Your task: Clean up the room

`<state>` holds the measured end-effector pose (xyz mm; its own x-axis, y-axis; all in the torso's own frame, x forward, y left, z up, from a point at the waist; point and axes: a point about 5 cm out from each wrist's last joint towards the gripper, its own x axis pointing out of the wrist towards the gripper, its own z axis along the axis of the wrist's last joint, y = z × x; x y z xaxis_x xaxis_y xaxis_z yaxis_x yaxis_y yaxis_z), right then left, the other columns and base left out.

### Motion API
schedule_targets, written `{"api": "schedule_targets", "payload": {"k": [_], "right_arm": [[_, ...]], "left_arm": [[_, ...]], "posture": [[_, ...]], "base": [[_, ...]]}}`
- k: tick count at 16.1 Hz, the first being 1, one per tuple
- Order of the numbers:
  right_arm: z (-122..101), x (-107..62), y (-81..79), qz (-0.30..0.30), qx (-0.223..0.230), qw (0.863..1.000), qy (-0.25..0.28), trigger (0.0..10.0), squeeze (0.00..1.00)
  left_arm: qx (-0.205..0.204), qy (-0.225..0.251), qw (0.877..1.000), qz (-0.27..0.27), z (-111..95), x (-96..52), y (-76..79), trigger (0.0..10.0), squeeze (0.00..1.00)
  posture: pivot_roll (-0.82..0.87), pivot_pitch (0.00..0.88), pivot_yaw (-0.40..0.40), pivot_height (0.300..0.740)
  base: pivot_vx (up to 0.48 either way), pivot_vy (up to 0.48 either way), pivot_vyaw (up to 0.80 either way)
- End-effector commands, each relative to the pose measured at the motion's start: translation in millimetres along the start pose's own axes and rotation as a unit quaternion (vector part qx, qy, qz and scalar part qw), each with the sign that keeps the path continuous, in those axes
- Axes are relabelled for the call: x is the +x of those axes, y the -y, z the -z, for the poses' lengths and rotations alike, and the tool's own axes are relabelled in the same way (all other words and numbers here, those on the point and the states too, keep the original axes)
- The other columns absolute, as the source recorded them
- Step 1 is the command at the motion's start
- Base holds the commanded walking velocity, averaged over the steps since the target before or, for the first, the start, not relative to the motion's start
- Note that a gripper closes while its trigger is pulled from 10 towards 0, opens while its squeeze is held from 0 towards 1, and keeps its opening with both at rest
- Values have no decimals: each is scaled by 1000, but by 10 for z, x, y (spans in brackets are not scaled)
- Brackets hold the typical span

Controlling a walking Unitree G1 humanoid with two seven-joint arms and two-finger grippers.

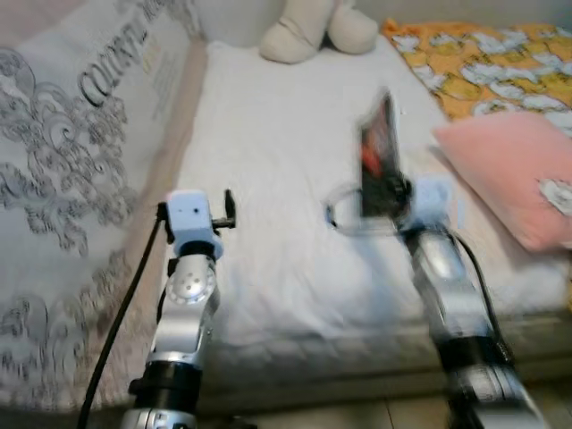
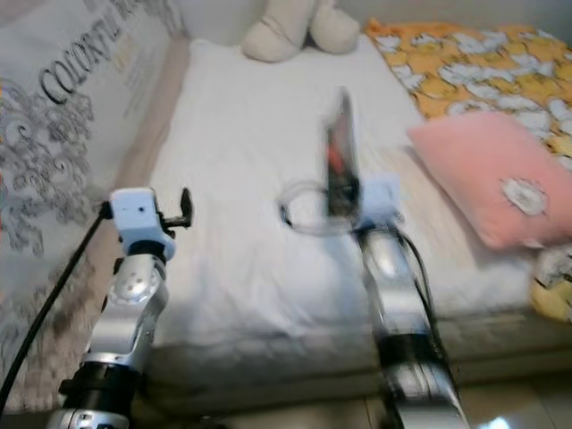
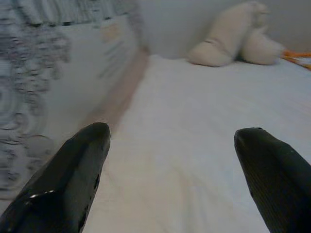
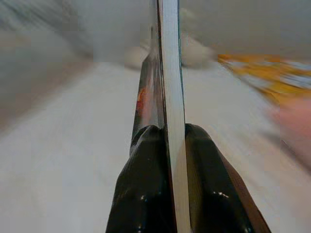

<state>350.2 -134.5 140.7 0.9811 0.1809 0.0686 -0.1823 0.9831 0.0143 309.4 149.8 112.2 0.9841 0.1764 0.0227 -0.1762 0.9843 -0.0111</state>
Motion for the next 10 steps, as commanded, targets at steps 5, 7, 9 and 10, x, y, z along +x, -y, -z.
{"api": "schedule_targets", "payload": {"k": [5, 7, 9, 10], "right_arm": [[252, 265, -557, -111, 236, 958, -119, 10000, 0], [493, 170, -513, -86, 286, 940, -163, 10000, 0], [853, -46, -435, -59, 344, 908, -230, 10000, 0], [954, -122, -410, -52, 347, 902, -250, 10000, 0]], "left_arm": [[30, 28, 996, -80, -230, -23, -425, 10000, 0], [49, 42, 994, -91, -331, -57, -585, 10000, 0], [59, 44, 995, -65, -459, -132, -673, 10000, 0], [62, 43, 995, -57, -500, -163, -693, 10000, 0]], "posture": [[11, 55, 40, 736], [58, 91, 38, 736], [99, 128, 39, 736], [108, 140, 44, 736]], "base": [[0, 0, 0], [0, 0, 0], [0, 0, 0], [0, 0, 0]]}}
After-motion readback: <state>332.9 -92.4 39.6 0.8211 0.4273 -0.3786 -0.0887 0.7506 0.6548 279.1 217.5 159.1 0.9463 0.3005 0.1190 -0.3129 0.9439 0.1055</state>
